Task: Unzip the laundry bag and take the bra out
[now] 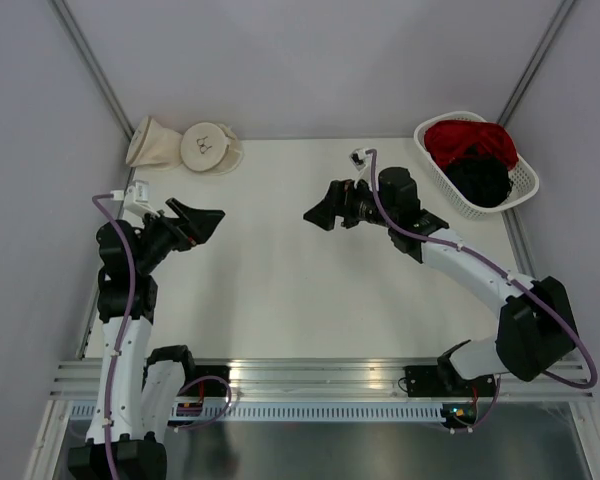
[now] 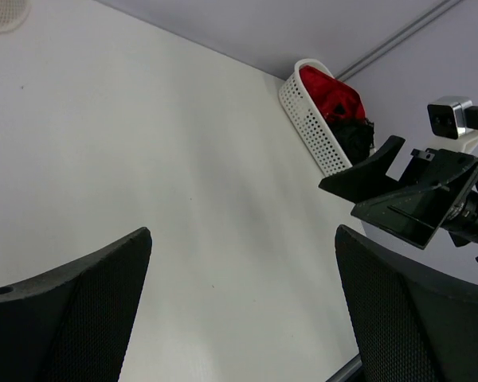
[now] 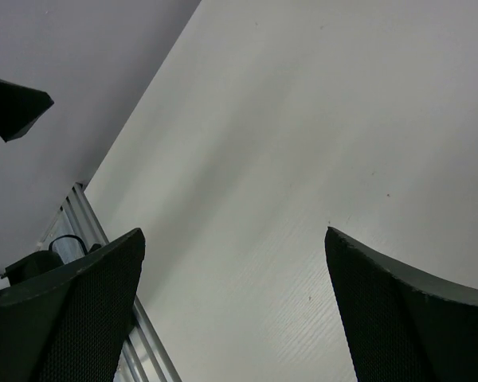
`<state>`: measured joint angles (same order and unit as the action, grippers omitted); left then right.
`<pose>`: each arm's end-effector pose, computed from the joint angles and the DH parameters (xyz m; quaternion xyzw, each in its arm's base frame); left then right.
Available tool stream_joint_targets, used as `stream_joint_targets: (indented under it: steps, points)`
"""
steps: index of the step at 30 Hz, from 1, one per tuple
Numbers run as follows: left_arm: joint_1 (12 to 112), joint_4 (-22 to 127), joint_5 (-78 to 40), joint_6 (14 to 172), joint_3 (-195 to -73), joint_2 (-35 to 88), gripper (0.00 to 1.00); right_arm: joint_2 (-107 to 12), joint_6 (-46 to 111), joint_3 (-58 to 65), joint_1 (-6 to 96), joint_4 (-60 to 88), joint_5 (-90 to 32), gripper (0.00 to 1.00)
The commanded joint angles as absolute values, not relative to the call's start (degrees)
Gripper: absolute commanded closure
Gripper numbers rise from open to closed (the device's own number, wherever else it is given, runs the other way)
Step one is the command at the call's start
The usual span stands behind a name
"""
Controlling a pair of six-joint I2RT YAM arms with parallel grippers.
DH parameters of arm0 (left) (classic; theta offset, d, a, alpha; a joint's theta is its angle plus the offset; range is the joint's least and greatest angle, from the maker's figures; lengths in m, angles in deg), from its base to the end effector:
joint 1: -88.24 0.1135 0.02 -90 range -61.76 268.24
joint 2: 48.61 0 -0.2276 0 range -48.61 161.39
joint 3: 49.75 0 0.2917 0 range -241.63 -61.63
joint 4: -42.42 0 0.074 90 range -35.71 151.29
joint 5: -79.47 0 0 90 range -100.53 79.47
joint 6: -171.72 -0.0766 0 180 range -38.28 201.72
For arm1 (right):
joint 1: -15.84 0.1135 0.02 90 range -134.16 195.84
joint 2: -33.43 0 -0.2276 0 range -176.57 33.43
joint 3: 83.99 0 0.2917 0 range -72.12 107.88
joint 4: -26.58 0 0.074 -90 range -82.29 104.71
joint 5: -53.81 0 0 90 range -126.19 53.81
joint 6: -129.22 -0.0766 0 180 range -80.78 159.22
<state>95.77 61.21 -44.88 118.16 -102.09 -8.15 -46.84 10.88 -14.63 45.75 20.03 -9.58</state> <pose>0.2719 -0.0077 0.3047 -0.0861 0.7364 -0.3722 0.5584 0.3330 0.2311 0.2399 -0.1469 0.7827 0.4423 0.4126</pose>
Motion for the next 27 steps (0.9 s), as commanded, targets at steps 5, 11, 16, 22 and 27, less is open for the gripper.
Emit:
stream_joint_targets:
  steps: [5,11,16,22,27]
  points:
    - [95.9,63.6,-44.5,117.1,-103.2,-10.8,0.00,-58.4,9.9,-3.5,46.1,23.5,-12.2,0.02]
    - [95.9,65.2,-45.6,118.0,-102.4,-13.1,0.00,-73.8,8.9,11.1,46.2,22.7,-22.0,0.02]
    - [95.9,67.0,-44.8,117.9,-101.4,-14.9,0.00,-84.8,7.5,24.2,46.9,22.9,-29.8,0.02]
    - [95.9,66.7,-44.1,119.2,-99.9,-15.8,0.00,-96.1,3.6,34.6,47.9,28.8,-32.2,0.02]
    - [95.9,62.0,-36.0,121.2,-98.2,-14.2,0.00,-104.3,1.3,43.7,48.6,28.0,-30.5,0.02]
